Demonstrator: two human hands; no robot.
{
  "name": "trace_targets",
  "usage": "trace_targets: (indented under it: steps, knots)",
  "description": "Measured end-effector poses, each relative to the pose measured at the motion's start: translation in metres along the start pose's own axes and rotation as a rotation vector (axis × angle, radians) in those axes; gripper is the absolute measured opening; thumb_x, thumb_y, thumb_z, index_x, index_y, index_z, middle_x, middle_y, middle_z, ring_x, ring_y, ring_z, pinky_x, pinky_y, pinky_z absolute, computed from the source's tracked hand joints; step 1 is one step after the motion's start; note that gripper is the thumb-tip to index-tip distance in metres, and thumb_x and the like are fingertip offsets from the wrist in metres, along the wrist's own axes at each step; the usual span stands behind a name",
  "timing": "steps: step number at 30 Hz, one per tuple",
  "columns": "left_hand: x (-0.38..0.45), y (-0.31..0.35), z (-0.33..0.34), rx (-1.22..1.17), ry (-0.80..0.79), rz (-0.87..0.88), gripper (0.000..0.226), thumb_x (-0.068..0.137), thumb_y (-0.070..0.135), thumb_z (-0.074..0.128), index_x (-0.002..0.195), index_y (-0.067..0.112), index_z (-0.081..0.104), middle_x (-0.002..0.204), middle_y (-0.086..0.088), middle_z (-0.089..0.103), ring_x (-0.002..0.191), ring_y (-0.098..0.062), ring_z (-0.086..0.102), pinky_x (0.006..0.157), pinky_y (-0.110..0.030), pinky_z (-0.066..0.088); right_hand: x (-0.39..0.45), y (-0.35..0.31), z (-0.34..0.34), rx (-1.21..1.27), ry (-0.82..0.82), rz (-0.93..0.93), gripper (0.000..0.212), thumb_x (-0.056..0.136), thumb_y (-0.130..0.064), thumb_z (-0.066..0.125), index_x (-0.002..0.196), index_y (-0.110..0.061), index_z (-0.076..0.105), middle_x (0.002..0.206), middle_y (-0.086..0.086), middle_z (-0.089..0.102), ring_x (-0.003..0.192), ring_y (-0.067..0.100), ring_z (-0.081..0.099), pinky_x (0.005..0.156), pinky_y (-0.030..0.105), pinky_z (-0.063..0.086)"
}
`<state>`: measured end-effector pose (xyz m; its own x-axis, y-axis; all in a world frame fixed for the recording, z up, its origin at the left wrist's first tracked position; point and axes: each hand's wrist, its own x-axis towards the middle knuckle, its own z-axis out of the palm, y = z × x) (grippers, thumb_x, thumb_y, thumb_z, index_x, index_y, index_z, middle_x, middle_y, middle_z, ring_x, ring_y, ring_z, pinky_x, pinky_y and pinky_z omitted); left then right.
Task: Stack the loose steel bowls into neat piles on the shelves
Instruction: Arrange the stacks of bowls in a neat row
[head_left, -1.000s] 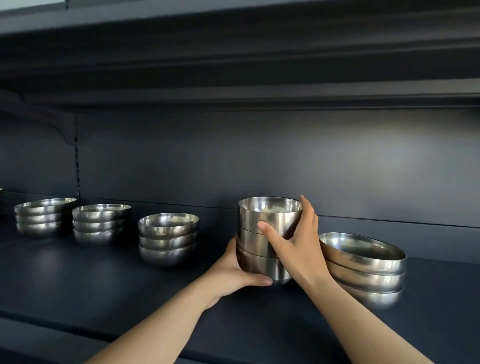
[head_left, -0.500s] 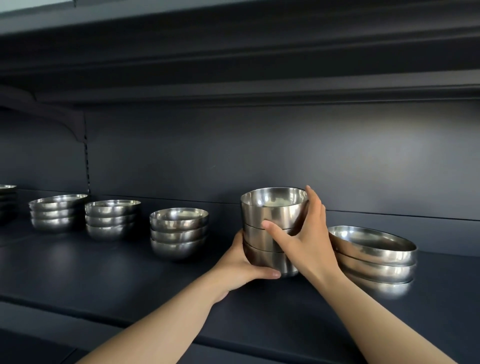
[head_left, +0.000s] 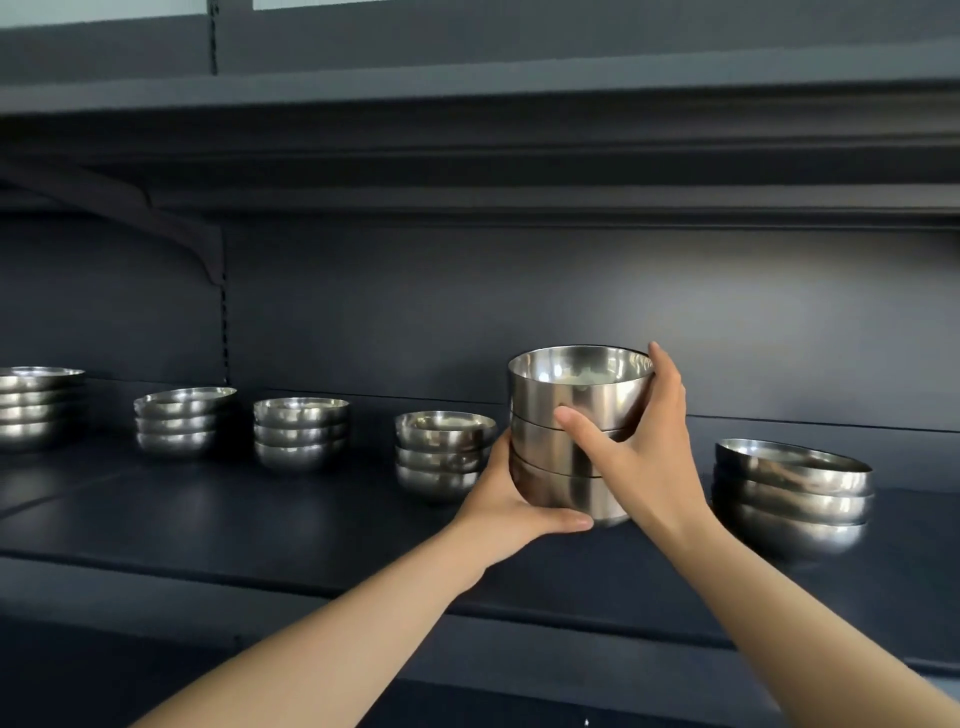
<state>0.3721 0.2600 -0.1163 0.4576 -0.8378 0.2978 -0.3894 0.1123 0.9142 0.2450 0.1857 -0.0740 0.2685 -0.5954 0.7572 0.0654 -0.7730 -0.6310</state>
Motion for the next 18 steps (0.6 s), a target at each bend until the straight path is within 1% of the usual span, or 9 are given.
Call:
trace_targets:
  steps: [2, 3, 5, 7, 8, 10, 14, 18]
  knots:
    - [-0.011, -0.001, -0.021, 0.0, -0.001, 0.001, 0.107, 0.047, 0.036, 0.09, 0.13, 0.055, 0.024, 0.102, 0.042, 0.044, 0.099, 0.016, 0.046, 0.07, -0.006, 0.034, -0.009, -0.018, 0.015, -0.011, 0.017, -0.001, 0.108, 0.059, -0.07, 0.067, 0.144, -0.04, 0.009, 0.147, -0.018, 0.02, 0.125, -0.006, 0.022, 0.098, 0.021, 0.024]
    - [-0.016, -0.003, -0.032, 0.001, -0.004, 0.0, 0.107, 0.047, 0.037, 0.09, 0.128, 0.056, 0.023, 0.101, 0.042, 0.044, 0.097, 0.014, 0.046, 0.071, -0.007, 0.034, -0.014, -0.026, 0.024, -0.017, 0.025, 0.0, 0.107, 0.06, -0.069, 0.068, 0.144, -0.041, 0.009, 0.146, -0.019, 0.02, 0.125, -0.006, 0.022, 0.098, 0.022, 0.024]
    - [-0.025, -0.005, -0.054, -0.004, -0.012, 0.014, 0.111, 0.046, 0.039, 0.09, 0.134, 0.052, 0.023, 0.101, 0.041, 0.044, 0.092, 0.016, 0.045, 0.07, -0.008, 0.034, -0.022, -0.042, 0.04, -0.026, 0.041, -0.002, 0.106, 0.062, -0.065, 0.07, 0.144, -0.04, 0.009, 0.143, -0.021, 0.021, 0.124, -0.007, 0.022, 0.098, 0.022, 0.024]
    - [-0.034, -0.007, -0.074, -0.004, -0.028, 0.038, 0.11, 0.045, 0.038, 0.09, 0.134, 0.05, 0.025, 0.102, 0.043, 0.045, 0.091, 0.021, 0.043, 0.068, -0.005, 0.033, -0.03, -0.057, 0.055, -0.039, 0.054, -0.006, 0.105, 0.063, -0.063, 0.071, 0.145, -0.039, 0.009, 0.136, -0.024, 0.021, 0.121, -0.009, 0.022, 0.097, 0.02, 0.024]
    - [-0.038, -0.008, -0.084, -0.008, -0.037, 0.043, 0.107, 0.045, 0.038, 0.09, 0.131, 0.05, 0.028, 0.103, 0.043, 0.047, 0.092, 0.022, 0.043, 0.069, -0.005, 0.034, -0.033, -0.065, 0.063, -0.043, 0.06, -0.002, 0.105, 0.063, -0.062, 0.071, 0.145, -0.038, 0.01, 0.133, -0.025, 0.02, 0.12, -0.009, 0.023, 0.097, 0.019, 0.024]
    - [-0.045, -0.01, -0.103, -0.028, -0.054, 0.043, 0.107, 0.044, 0.036, 0.09, 0.133, 0.046, 0.031, 0.108, 0.037, 0.052, 0.097, 0.02, 0.047, 0.072, -0.007, 0.037, -0.039, -0.078, 0.078, -0.043, 0.064, 0.01, 0.105, 0.063, -0.061, 0.072, 0.145, -0.038, 0.01, 0.132, -0.025, 0.021, 0.12, -0.008, 0.023, 0.096, 0.019, 0.024]
    - [-0.055, -0.016, -0.135, -0.044, -0.056, 0.043, 0.107, 0.044, 0.033, 0.09, 0.133, 0.048, 0.032, 0.11, 0.033, 0.057, 0.098, 0.019, 0.051, 0.074, -0.008, 0.039, -0.045, -0.096, 0.105, -0.042, 0.045, 0.023, 0.105, 0.064, -0.06, 0.073, 0.145, -0.038, 0.01, 0.143, -0.018, 0.023, 0.126, -0.001, 0.026, 0.1, 0.024, 0.028]
    - [-0.062, -0.023, -0.159, -0.042, -0.023, 0.023, 0.106, 0.043, 0.035, 0.089, 0.132, 0.049, 0.033, 0.111, 0.032, 0.059, 0.099, 0.018, 0.052, 0.075, -0.009, 0.04, -0.046, -0.105, 0.128, -0.025, 0.0, 0.014, 0.104, 0.064, -0.062, 0.072, 0.145, -0.038, 0.01, 0.145, -0.016, 0.022, 0.134, 0.007, 0.026, 0.104, 0.028, 0.03]
